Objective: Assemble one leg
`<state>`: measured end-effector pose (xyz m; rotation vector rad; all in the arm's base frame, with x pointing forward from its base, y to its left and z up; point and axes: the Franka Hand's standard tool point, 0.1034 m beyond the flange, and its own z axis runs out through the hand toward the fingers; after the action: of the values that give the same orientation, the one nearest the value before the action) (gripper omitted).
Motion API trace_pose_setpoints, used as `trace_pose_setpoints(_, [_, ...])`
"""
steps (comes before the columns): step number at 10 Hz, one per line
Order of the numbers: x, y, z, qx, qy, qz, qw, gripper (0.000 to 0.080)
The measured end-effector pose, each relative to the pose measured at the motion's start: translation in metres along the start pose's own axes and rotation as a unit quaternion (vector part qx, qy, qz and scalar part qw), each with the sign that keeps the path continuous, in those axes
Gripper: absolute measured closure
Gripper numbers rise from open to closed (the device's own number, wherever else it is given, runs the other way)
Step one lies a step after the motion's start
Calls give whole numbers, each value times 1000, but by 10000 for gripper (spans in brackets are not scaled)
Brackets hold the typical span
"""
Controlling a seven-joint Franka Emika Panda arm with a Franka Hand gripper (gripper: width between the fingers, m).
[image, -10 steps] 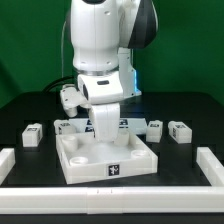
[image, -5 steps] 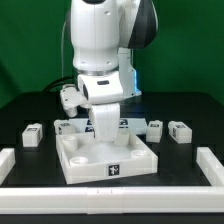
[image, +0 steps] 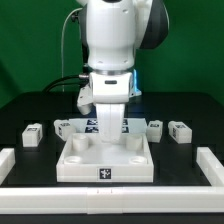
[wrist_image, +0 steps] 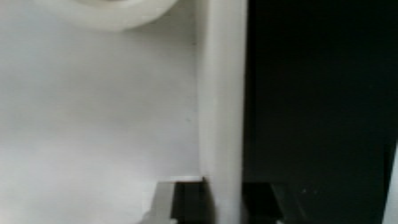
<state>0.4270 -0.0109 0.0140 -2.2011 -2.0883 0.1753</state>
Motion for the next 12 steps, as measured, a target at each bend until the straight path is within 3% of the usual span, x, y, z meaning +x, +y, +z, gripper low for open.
trace_pose_setpoints(6, [3, 7, -1, -4, 0, 7, 1000, 728])
trace_pose_setpoints(12, [55, 44, -8, -24, 13, -19, 999, 729])
